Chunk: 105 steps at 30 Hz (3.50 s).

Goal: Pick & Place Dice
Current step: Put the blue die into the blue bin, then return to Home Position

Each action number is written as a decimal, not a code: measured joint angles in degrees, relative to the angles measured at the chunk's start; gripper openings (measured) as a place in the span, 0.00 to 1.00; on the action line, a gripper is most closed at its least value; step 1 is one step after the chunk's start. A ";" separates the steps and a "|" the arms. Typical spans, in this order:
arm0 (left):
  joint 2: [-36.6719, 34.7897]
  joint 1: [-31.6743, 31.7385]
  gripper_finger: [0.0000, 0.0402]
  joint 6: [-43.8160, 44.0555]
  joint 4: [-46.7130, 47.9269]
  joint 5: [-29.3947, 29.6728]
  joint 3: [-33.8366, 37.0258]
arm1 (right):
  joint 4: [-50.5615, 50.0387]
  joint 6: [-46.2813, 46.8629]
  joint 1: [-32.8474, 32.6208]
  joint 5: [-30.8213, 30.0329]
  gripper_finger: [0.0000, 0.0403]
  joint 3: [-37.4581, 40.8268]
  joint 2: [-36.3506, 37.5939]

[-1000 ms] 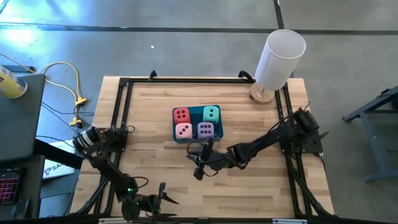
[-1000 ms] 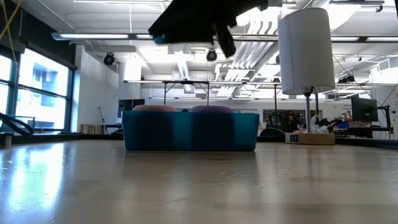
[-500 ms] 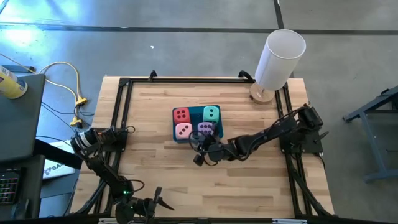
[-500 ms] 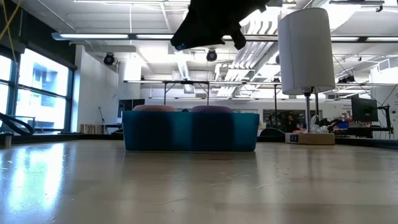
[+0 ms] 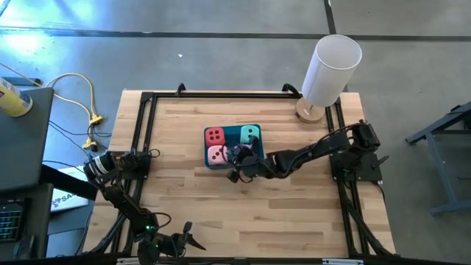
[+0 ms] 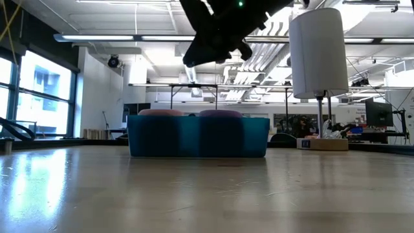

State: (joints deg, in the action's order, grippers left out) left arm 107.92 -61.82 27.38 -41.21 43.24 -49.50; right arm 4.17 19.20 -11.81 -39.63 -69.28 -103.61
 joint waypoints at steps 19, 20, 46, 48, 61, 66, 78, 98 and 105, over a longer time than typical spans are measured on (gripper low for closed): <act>0.02 -0.72 0.48 2.27 0.39 0.02 0.00 | -1.12 5.21 4.43 11.34 0.12 0.00 -0.09; 0.02 -0.72 0.48 2.27 0.42 0.02 0.00 | -1.51 5.36 4.46 11.28 0.11 0.00 -0.09; 0.01 -0.17 0.48 0.26 0.59 0.09 0.00 | -7.59 12.52 4.11 9.93 0.12 0.05 -2.91; 0.00 -0.17 0.48 0.24 0.59 0.07 0.00 | -6.78 12.52 4.31 9.90 0.12 0.02 -2.92; 0.02 -0.17 0.48 0.02 0.61 0.07 0.00 | -4.32 12.07 6.29 11.54 0.12 -0.15 -6.79; 0.00 -0.17 0.48 0.02 0.70 0.07 0.00 | -4.49 12.04 6.66 11.69 0.12 -0.04 -7.23; 0.01 -0.17 0.48 0.03 0.70 0.07 0.00 | -4.67 12.04 6.66 11.69 0.12 -0.04 -7.50; 0.00 -0.17 0.48 0.04 0.70 0.07 0.00 | -3.32 12.52 6.66 11.36 0.22 0.00 -7.50; 0.00 -0.17 0.48 0.04 0.72 0.07 0.00 | -3.06 12.72 6.66 11.12 0.25 0.00 -7.50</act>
State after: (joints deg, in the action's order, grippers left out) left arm 107.92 -62.00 27.42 -40.49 43.31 -49.50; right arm 1.10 31.92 -5.15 -28.51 -69.28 -111.11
